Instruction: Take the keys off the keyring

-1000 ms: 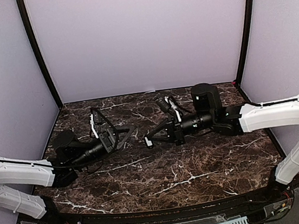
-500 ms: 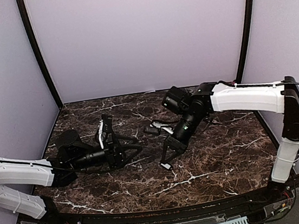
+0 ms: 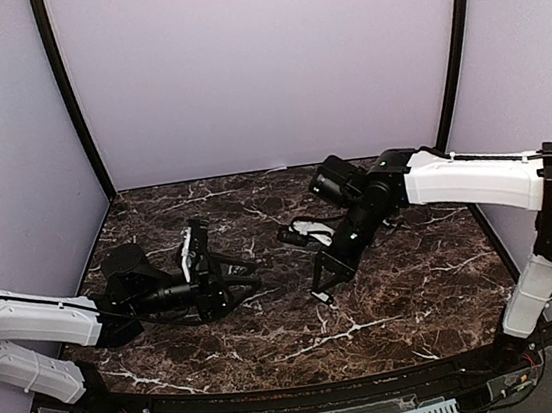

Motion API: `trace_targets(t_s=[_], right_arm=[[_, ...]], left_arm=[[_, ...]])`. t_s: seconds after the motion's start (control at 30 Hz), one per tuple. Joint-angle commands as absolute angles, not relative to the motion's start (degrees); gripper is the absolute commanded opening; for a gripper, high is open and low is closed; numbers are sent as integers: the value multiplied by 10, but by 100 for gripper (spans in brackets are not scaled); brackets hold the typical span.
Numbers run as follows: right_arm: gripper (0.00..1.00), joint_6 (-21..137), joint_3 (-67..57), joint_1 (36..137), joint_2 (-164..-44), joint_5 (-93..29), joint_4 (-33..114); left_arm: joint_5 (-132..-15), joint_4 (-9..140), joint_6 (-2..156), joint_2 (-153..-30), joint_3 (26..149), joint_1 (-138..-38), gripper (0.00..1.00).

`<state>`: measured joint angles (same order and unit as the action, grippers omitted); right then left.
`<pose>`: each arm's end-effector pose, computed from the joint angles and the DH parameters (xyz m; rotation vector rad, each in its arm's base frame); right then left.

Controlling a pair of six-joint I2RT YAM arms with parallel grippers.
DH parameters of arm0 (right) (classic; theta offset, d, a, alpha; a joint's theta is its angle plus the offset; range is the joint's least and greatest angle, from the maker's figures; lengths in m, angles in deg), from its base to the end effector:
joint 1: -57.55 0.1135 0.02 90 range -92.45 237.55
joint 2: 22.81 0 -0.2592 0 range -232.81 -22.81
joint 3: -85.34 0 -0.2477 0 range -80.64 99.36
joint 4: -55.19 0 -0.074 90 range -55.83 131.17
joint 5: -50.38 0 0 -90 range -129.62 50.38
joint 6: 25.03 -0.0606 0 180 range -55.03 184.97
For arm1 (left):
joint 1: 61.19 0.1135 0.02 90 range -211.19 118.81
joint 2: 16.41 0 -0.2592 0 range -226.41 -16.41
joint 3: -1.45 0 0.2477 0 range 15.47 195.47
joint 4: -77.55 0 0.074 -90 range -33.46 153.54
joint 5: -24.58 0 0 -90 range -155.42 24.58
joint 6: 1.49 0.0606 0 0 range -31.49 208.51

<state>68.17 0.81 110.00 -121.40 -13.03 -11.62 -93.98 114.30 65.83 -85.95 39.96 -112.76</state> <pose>0.1918 0.2940 0.2359 -1.4614 2.5091 0.8371 0.1440 -0.2281 0.2413 0.8304 1.4293 -1.3843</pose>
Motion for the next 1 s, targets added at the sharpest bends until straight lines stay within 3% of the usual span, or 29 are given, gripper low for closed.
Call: trace_targets(t_s=[0.0, 0.2, 0.47, 0.97], right_arm=[[0, 688, -26, 1101, -1140, -72, 4], [0, 665, -69, 1098, -1090, 17, 114], [0, 624, -110, 1090, -1068, 103, 223], [0, 569, -151, 1075, -1042, 165, 320]], left_arm=[[-989, 1187, 658, -882, 409, -1126, 60], [-1016, 1208, 647, -930, 448, -1132, 47], [-1028, 1236, 642, -947, 476, -1148, 37], [-1042, 1288, 608, -952, 462, -1152, 30]])
